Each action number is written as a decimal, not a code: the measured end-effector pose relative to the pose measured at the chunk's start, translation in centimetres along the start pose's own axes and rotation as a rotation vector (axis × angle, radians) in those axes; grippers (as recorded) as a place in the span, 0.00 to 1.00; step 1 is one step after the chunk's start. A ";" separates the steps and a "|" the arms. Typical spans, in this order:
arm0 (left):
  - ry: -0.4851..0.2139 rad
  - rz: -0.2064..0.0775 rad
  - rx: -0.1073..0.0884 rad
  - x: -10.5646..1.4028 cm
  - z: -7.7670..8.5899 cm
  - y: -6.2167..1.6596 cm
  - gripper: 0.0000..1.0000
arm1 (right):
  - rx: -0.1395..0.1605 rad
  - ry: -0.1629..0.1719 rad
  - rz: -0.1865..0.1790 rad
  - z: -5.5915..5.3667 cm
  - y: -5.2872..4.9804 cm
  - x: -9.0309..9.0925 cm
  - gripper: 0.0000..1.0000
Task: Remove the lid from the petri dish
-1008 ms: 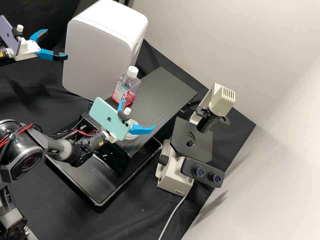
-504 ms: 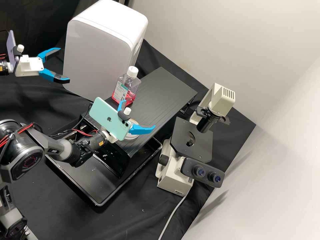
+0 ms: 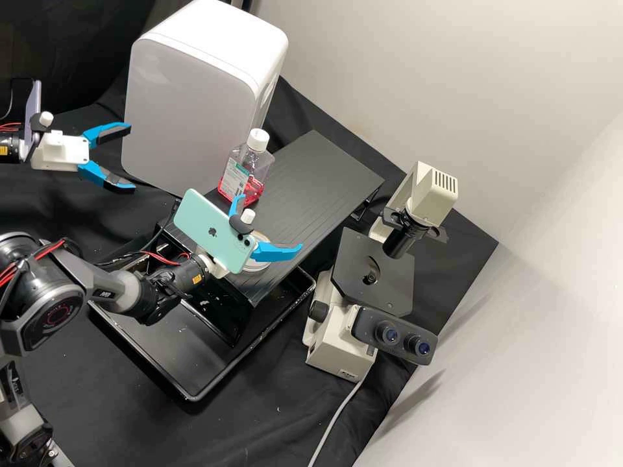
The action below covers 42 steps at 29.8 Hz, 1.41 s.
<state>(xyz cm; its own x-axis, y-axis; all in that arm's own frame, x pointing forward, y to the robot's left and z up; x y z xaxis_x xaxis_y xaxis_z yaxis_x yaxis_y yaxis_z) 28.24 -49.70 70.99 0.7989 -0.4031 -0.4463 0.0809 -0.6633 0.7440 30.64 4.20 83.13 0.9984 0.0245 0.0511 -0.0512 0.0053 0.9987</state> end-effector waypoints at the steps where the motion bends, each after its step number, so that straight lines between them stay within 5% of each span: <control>1: -0.008 -0.007 -0.002 0.1 0.2 -0.27 1.00 | 0.000 0.000 0.000 0.0 0.0 0.0 1.00; 9: -0.070 -0.045 0.002 0.9 1.6 -1.52 1.00 | 0.000 0.000 0.000 0.0 0.0 0.0 1.00; 14: -0.113 -0.075 0.077 1.6 3.0 -2.75 1.00 | 0.000 0.000 0.000 0.0 0.0 0.0 1.00; 16: -0.121 -0.085 0.089 1.7 3.6 -3.19 1.00 | 0.000 0.000 0.000 0.0 0.0 0.0 1.00; 27: -0.166 -0.134 0.089 2.2 5.7 -5.02 1.00 | 0.000 0.000 0.000 0.0 0.0 0.0 1.00; 30: -0.149 -0.134 0.071 2.2 5.6 -5.03 1.00 | 0.000 0.000 0.000 0.0 0.0 0.0 1.00; 42: -0.135 -0.128 -0.080 1.7 5.7 -4.25 1.00 | 0.000 0.000 0.000 0.0 0.0 0.0 1.00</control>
<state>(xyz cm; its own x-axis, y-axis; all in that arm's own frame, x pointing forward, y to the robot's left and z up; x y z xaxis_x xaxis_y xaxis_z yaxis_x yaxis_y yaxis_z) 25.88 -51.13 64.26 0.6924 -0.4034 -0.5982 0.2278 -0.6645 0.7117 30.64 4.20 83.12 0.9984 0.0243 0.0509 -0.0510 0.0053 0.9987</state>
